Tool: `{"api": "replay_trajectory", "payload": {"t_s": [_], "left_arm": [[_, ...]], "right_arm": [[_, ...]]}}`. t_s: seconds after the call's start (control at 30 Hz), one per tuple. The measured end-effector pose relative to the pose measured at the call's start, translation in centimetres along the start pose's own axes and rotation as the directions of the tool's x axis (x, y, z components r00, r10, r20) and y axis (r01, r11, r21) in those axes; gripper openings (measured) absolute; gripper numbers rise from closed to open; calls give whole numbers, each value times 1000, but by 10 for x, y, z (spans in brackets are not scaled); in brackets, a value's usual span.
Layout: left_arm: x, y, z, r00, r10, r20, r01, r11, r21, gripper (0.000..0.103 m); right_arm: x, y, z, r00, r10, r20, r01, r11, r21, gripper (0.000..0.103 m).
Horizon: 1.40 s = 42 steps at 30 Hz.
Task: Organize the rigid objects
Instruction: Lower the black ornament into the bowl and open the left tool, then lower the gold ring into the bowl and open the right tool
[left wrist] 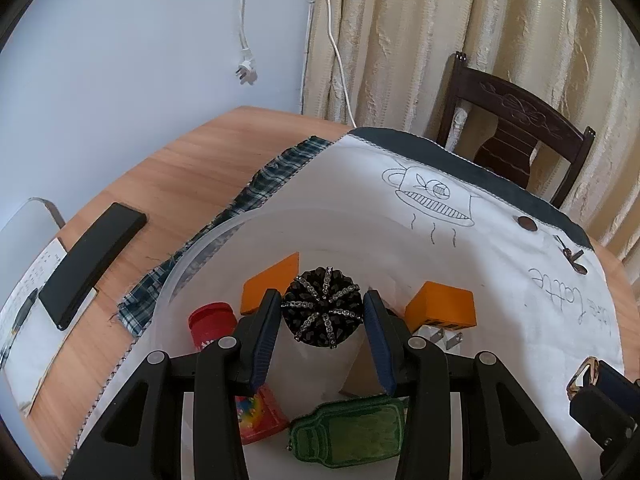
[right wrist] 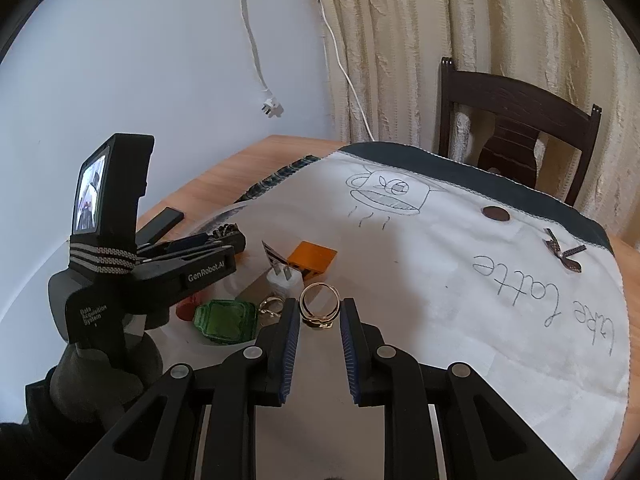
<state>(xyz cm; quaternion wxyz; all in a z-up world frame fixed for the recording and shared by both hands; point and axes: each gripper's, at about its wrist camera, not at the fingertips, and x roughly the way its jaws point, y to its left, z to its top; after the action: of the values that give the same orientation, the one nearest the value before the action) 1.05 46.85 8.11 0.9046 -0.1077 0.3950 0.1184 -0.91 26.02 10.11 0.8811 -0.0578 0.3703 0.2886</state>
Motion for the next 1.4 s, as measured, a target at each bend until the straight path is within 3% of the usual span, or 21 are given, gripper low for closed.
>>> {"api": "replay_trajectory", "payload": {"t_s": [0.83,0.97,1.4], "left_arm": [[7,8,-2,1000,9,-1,-9,1000,-21,44],[5,17,-2,1000,10,6,-9,998,-64,64],[-6,42,-1,996,56,65,-44,985,-164,66]], "right_arm": [[22,13,21,999,32,12,-32,999,-3,22],[24,14,24,999,34,13,-34,999,-2,22],[34,23,29,999,51,4,-50,999,-19,22]]}}
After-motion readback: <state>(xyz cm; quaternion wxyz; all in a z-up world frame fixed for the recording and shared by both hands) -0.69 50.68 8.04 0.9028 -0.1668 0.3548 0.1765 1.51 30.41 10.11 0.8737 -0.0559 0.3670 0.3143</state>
